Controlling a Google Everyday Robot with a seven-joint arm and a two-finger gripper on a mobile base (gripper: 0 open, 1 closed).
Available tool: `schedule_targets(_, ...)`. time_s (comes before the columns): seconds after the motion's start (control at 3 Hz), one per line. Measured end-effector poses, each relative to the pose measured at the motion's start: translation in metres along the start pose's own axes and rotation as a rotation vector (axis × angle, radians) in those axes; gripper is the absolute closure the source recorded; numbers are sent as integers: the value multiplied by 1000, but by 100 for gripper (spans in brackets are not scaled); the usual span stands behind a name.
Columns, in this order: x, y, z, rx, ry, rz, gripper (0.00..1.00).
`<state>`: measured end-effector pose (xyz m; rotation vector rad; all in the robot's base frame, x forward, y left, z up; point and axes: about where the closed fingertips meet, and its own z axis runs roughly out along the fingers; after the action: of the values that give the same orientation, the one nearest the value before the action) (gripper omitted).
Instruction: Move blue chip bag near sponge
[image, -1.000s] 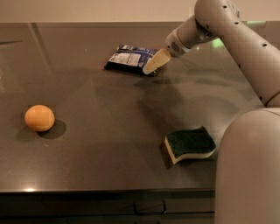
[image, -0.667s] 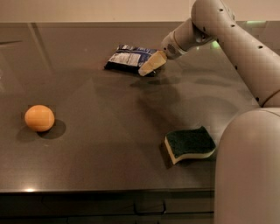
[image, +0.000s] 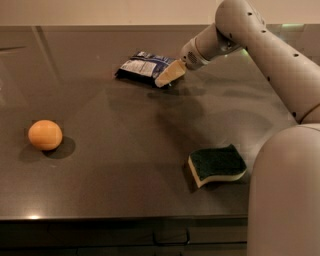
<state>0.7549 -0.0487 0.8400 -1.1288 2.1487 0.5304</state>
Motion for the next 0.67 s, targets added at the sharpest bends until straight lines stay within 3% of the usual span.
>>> schedule_targets(0.67,-1,2,-4,1,3,47,65)
